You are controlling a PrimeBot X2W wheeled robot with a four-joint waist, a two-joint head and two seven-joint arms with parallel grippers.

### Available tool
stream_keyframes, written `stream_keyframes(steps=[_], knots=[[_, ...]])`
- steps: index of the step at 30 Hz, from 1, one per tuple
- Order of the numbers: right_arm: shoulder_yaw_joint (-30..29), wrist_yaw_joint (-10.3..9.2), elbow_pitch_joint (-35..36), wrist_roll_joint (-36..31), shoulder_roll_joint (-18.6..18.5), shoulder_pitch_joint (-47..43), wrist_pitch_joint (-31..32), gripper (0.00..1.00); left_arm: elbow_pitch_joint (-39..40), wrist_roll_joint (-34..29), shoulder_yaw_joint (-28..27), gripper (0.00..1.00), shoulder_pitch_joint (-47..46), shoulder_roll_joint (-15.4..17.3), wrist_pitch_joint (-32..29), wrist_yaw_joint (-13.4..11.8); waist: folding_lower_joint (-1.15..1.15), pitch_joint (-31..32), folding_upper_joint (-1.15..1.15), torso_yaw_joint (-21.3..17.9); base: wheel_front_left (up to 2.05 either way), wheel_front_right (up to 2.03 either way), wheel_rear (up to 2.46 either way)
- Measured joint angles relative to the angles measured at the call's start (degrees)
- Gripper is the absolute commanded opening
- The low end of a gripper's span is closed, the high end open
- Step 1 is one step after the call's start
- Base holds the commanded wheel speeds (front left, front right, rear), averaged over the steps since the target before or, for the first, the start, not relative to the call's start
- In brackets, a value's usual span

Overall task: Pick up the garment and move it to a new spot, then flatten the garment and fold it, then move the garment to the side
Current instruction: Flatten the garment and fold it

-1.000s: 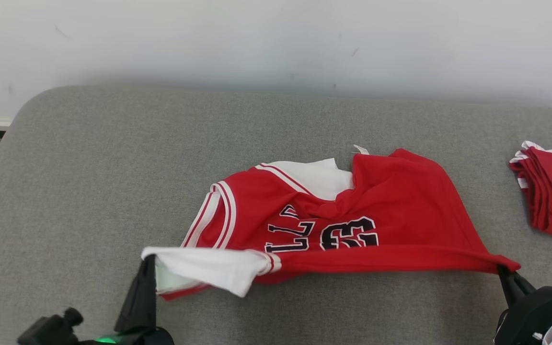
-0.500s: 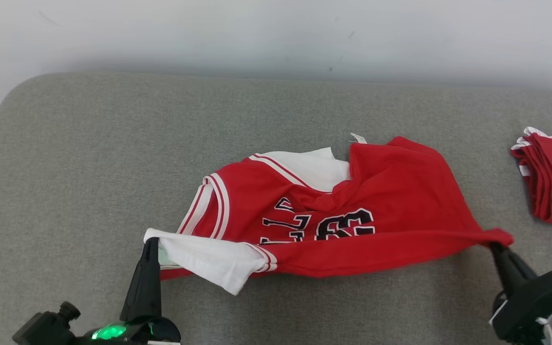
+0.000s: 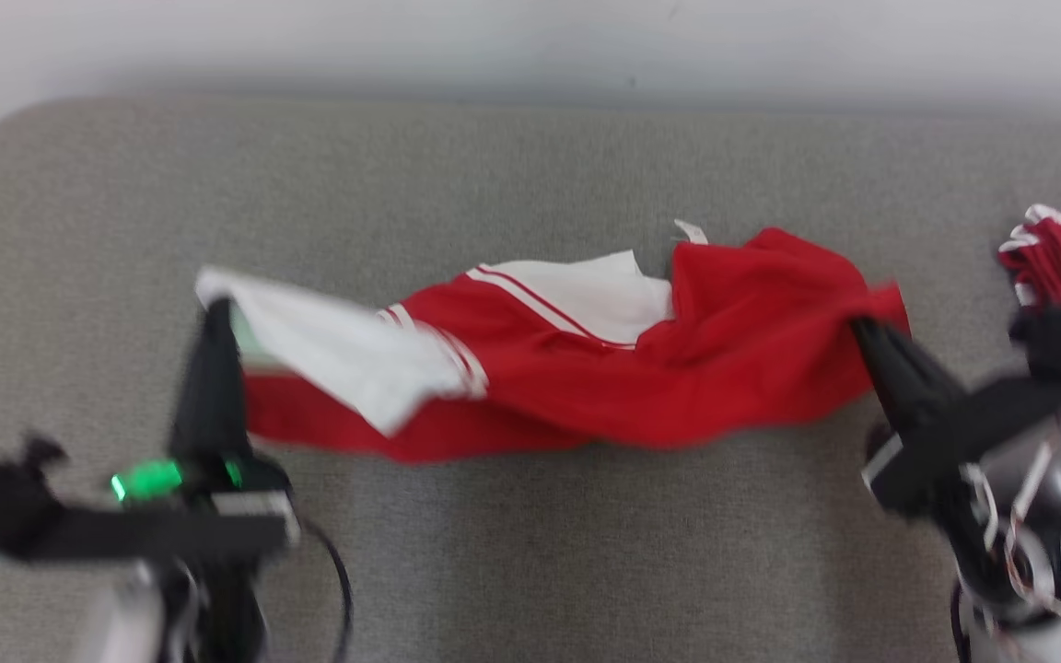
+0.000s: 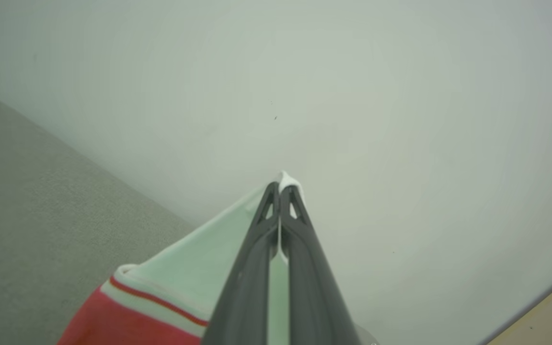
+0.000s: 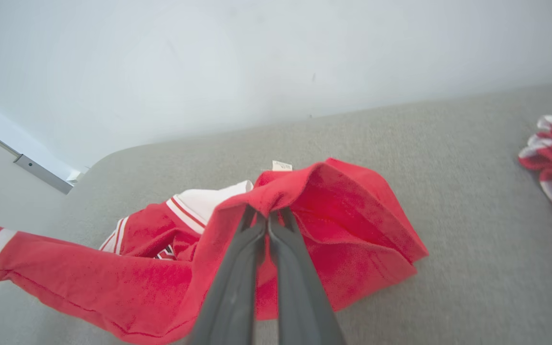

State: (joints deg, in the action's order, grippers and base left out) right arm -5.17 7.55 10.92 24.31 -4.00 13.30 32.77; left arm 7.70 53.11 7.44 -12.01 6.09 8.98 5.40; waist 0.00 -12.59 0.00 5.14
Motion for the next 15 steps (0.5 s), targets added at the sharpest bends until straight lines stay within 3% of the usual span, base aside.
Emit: stream_keyframes(steps=[7, 9, 11, 15], knots=[[11.20, 0.00, -9.27, 0.45, -5.70, 27.21, -0.93, 0.00, -6.77, 4.09, -5.24, 0.00, -26.42, 2.98, -4.23, -1.36, 0.01, -7.00, 0.01, -1.00, 0.00, 0.00, 0.00], [12.39, 0.00, -13.73, 0.67, -5.63, 36.30, -3.80, 0.00, -8.70, 5.58, -6.54, 0.00, -35.34, 3.96, -5.36, -1.58, 0.02, -9.73, 0.01, -1.46, 0.00, 0.00, 0.00], [12.46, -0.01, -18.84, 0.21, -5.27, 44.76, -7.90, 0.00, -10.78, 3.91, -6.42, 0.00, -43.75, 6.99, -6.67, -1.31, 0.02, -12.63, 0.01, -2.01, 0.00, 0.00, 0.00], [11.00, 0.00, -27.86, -4.71, -4.74, 58.23, -18.57, 0.00, -14.69, 1.40, -6.12, 0.00, -57.32, 10.89, -7.56, -0.59, 0.03, -18.18, 0.01, -3.35, 0.00, 0.00, 0.00]])
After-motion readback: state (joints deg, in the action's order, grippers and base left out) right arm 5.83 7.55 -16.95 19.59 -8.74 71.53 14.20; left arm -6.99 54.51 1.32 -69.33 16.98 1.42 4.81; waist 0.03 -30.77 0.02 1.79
